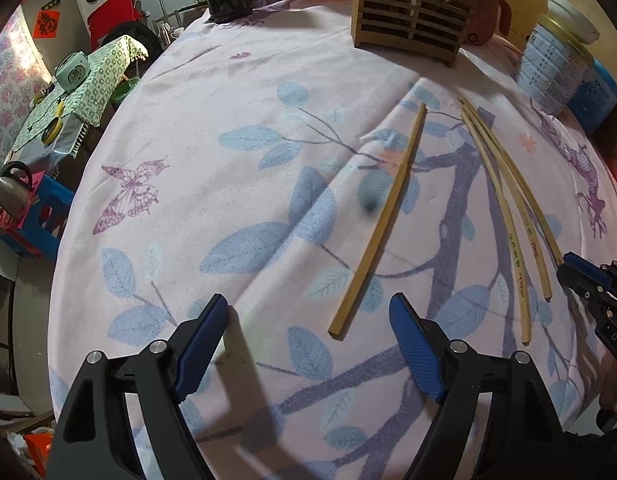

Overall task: Organize utensils
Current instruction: 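Position both open tools over the remaining loose chopsticks, then close the left tool on one chopstick while the right tool grasps another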

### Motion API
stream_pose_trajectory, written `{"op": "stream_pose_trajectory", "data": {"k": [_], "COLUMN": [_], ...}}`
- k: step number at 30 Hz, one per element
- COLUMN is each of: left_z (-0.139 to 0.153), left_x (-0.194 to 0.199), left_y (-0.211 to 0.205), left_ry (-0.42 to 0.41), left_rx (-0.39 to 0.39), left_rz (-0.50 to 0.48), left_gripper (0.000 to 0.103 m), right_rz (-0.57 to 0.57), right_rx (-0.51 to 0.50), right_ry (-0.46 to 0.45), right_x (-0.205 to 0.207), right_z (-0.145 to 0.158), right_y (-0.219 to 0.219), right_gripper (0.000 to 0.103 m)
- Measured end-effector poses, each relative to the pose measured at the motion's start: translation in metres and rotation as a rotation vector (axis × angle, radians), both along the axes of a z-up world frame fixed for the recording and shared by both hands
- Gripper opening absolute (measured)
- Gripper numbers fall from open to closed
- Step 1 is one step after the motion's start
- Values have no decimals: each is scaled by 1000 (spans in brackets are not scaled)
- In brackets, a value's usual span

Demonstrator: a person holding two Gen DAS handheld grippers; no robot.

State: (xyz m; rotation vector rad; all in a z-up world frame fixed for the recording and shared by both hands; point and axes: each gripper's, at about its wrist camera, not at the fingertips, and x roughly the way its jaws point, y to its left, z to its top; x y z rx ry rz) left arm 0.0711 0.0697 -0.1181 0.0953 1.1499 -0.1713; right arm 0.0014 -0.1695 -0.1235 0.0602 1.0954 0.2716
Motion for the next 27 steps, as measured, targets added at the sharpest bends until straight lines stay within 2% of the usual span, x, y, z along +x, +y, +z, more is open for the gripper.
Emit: {"op": "stream_pose_trajectory", "data": {"k": [2, 10, 17, 18, 19, 21, 24, 27], "left_z": [2, 6, 3, 3, 4, 5, 11, 32], "left_x": [-2, -9, -17, -18, -18, -18, -20, -16], "left_y": [0, -1, -16, -17, -16, -17, -22, -22], "left_ry": [-4, -40, -84, -86, -85, -79, -99, -135], "left_rx": [-11, -65, -8, -11, -21, -41, -28, -56], "left_rz": [-6, -43, -95, -97, -102, -113, -125, -113], "left_gripper": [74, 36, 34, 28, 11, 7, 6, 6], "right_rz": [13, 13, 11, 10, 6, -5, -23, -47], "right_rx": [-10, -3, 7, 10, 10, 22, 21, 21], "right_ry": [-9, -29, -34, -34, -35, -26, -20, -51], "right_x": [1, 3, 3, 3, 3, 4, 5, 5], "right_z": [0, -4, -4, -4, -4, -4, -2, 10], "right_y": [3, 4, 3, 2, 1, -2, -6, -13], "right_gripper": [18, 14, 14, 14, 11, 8, 7, 7]}}
